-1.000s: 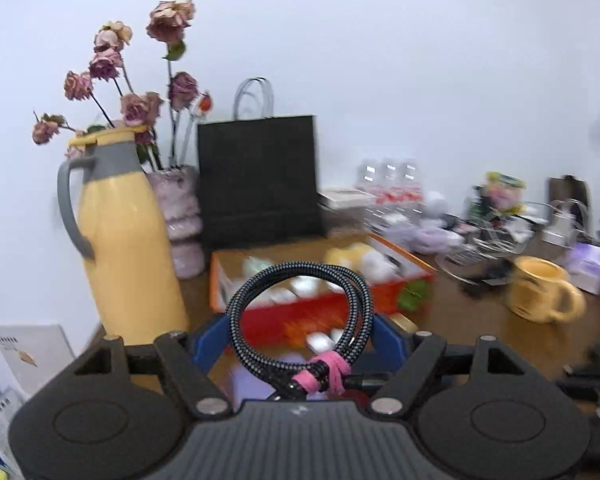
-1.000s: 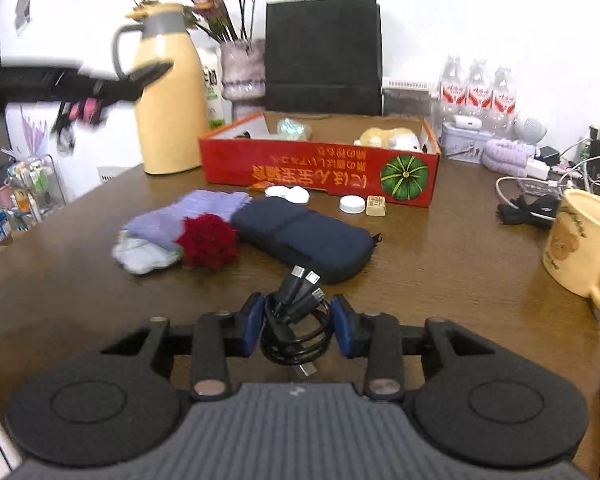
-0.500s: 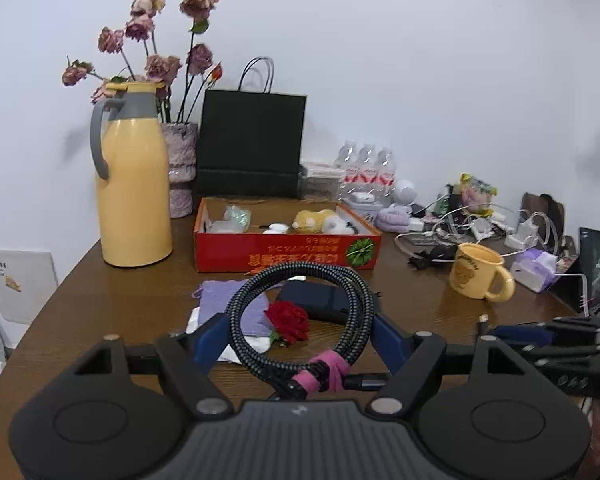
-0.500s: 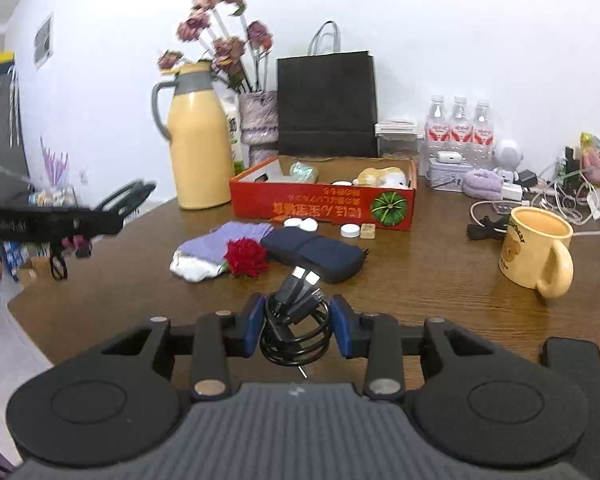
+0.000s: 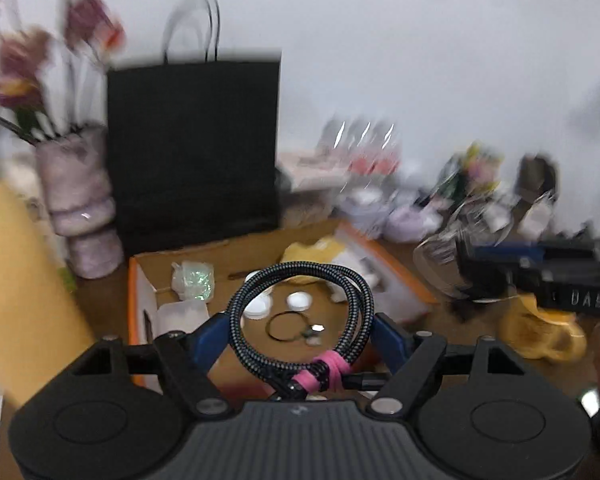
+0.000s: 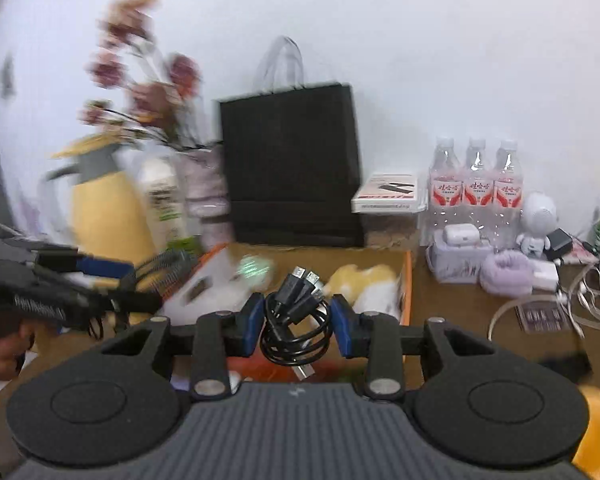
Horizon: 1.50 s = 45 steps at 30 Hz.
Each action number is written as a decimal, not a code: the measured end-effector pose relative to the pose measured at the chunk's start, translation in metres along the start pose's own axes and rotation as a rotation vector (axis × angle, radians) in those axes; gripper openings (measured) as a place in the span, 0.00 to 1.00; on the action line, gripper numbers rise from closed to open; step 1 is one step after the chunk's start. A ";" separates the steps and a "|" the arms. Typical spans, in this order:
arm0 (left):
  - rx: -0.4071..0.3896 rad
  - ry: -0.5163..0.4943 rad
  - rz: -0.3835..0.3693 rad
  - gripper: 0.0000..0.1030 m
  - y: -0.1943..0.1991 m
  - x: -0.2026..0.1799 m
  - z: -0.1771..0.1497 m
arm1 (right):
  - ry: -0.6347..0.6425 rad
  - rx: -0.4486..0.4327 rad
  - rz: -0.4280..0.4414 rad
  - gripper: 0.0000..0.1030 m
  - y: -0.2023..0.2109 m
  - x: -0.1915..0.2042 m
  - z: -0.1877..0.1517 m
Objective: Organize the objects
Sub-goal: 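Lower both cables into the red box and open both grippers, then grasp a white cap with the right while the left grasps the red rose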
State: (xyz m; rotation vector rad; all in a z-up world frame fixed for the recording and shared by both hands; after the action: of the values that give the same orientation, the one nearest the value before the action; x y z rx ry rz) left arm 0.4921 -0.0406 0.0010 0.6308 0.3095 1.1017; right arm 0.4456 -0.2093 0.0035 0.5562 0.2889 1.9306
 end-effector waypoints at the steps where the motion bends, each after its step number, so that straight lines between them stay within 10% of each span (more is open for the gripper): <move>1: 0.051 -0.013 0.013 0.74 -0.031 0.004 0.006 | -0.005 0.031 -0.018 0.36 -0.027 -0.005 0.007; 10: 0.291 -0.090 -0.020 0.74 -0.161 0.023 -0.028 | -0.068 0.293 -0.102 0.39 -0.180 -0.037 -0.028; 16: 0.158 -0.037 -0.017 0.74 -0.113 0.038 0.000 | -0.049 0.251 -0.092 0.51 -0.168 -0.030 -0.019; 25: 0.054 -0.028 0.145 0.75 0.017 0.018 0.013 | 0.016 0.158 -0.092 0.71 -0.065 -0.009 0.015; 33: -0.266 0.129 0.118 0.90 0.189 -0.091 -0.135 | -0.026 -0.021 -0.051 0.99 0.141 0.031 -0.124; 39: -0.150 0.204 -0.003 0.92 0.241 -0.127 -0.231 | 0.099 0.168 -0.051 1.00 0.236 0.037 -0.228; 45: -0.114 0.355 0.062 0.81 0.204 -0.120 -0.217 | -0.032 0.047 -0.022 0.92 0.244 0.036 -0.196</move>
State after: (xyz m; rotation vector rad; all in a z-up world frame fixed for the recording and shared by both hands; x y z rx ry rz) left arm 0.1765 -0.0180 -0.0532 0.3427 0.5312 1.2820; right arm 0.1403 -0.2673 -0.0494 0.6120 0.3199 1.8955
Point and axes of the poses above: each gripper's, at about its wrist camera, not at the fingertips, and y roughly against the way its jaws point, x to its left, z to its top, the point moved 8 cm from there along -y, roughly the way its jaws point, and after that the axes turned 7 degrees about -y, right-handed, at the moved point
